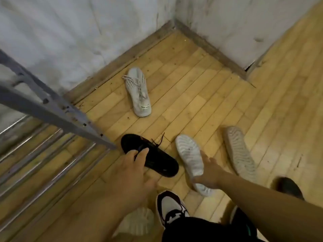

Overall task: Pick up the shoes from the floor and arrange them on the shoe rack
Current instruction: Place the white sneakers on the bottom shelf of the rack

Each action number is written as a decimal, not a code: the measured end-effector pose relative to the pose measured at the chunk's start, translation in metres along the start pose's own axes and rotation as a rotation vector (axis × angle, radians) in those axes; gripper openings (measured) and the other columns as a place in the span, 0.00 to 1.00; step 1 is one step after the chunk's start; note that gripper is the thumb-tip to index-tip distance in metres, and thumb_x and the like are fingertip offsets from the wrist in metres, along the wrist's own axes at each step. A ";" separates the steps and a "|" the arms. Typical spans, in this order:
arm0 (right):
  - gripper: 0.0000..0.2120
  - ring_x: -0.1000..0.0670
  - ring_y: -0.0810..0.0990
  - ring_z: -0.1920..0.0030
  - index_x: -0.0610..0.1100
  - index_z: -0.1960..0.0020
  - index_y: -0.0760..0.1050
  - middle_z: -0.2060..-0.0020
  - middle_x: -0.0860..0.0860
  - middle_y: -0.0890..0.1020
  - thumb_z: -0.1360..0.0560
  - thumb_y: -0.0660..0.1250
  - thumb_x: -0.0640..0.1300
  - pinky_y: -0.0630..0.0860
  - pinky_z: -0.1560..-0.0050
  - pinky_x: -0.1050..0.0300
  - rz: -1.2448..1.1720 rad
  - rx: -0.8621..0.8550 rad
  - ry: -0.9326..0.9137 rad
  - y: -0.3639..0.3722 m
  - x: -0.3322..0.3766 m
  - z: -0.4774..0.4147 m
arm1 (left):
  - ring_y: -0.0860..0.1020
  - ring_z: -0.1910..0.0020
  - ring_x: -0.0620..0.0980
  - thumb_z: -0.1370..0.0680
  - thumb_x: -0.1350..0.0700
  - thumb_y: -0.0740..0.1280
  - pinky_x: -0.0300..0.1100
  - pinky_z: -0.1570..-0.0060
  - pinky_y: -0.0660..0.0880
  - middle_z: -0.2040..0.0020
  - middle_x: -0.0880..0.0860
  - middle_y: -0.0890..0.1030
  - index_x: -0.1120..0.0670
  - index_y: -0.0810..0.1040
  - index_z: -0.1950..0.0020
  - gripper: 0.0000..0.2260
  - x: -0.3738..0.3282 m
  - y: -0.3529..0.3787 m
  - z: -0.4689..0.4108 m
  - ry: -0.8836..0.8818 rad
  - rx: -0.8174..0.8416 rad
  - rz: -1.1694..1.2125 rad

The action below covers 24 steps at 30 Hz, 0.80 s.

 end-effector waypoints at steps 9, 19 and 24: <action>0.52 0.36 0.73 0.32 0.56 0.18 0.33 0.26 0.39 0.65 0.26 0.65 0.66 0.73 0.36 0.44 -0.151 -0.295 -0.030 0.007 0.001 0.006 | 0.63 0.25 0.46 0.24 0.32 0.64 0.47 0.31 0.69 0.22 0.43 0.58 0.39 0.48 0.18 0.40 0.007 -0.050 0.046 0.161 -0.284 -0.162; 0.12 0.43 0.84 0.56 0.42 0.47 0.83 0.50 0.41 0.86 0.22 0.66 0.50 0.79 0.53 0.45 -0.636 0.081 -0.538 -0.129 0.113 0.264 | 0.49 0.18 0.48 0.30 0.28 0.69 0.55 0.21 0.57 0.17 0.45 0.49 0.32 0.39 0.21 0.49 -0.114 -0.131 0.159 0.271 -0.415 -0.338; 0.27 0.42 0.82 0.52 0.40 0.34 0.81 0.46 0.41 0.83 0.27 0.71 0.54 0.77 0.49 0.48 -0.714 0.420 -0.696 -0.146 0.145 0.349 | 0.56 0.19 0.62 0.37 0.27 0.72 0.64 0.23 0.54 0.19 0.56 0.58 0.40 0.41 0.17 0.59 -0.156 -0.165 0.218 0.349 -0.699 -0.584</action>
Point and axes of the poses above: each hand's wrist, its own z-axis away from the middle knuckle, its own y-axis out of the palm, x = y × z, the point moved 10 cm from there along -z, towards the middle knuckle
